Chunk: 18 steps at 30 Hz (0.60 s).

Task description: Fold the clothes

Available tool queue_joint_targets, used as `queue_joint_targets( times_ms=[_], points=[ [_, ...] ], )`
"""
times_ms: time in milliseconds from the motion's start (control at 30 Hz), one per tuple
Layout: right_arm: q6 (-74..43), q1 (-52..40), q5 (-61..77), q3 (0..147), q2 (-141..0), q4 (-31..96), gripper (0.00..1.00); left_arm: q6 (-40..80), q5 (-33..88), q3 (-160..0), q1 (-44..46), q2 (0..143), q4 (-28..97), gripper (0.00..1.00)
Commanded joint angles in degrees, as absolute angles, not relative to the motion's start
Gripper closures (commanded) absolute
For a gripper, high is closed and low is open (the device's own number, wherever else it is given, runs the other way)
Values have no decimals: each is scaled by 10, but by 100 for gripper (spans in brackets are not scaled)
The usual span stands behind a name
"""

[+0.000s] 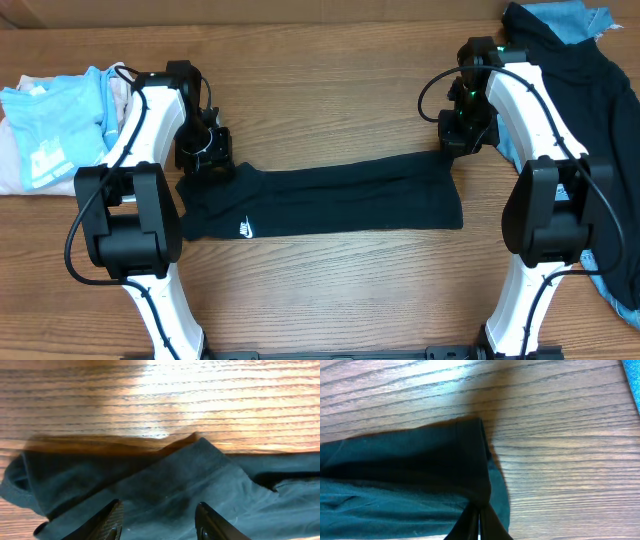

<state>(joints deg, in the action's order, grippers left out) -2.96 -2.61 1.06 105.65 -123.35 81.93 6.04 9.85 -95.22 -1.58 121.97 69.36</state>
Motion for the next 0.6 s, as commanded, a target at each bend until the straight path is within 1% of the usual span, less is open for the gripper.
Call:
queue_joint_targets(
  times_ms=[0, 67, 167, 233, 267, 300, 333, 500, 567],
  points=[
    [-30, -22, 5, 1070, -1216, 819, 96, 78, 84, -949, -15, 1226, 694, 52],
    [-30, -22, 5, 1070, -1216, 819, 96, 79, 86, -949, -14, 1231, 694, 57],
    [-30, -22, 5, 1070, -1216, 820, 96, 79, 88, -949, -13, 1236, 698, 74],
    [-30, -22, 5, 1070, -1216, 820, 96, 79, 88, -949, -13, 1237, 703, 76],
    [-30, -22, 5, 1070, -1216, 820, 96, 79, 88, -948, -13, 1237, 707, 76],
    [-30, -22, 5, 1070, -1216, 820, 96, 79, 88, -948, -13, 1237, 712, 70],
    [-30, -22, 5, 1070, -1216, 820, 96, 79, 88, -948, -13, 1238, 715, 62],
    [-30, -22, 5, 1070, -1216, 820, 96, 79, 88, -936, -13, 1244, 712, 61],
    [-30, -22, 5, 1070, -1216, 820, 96, 80, 88, -924, -13, 1244, 703, 62]
  ],
)
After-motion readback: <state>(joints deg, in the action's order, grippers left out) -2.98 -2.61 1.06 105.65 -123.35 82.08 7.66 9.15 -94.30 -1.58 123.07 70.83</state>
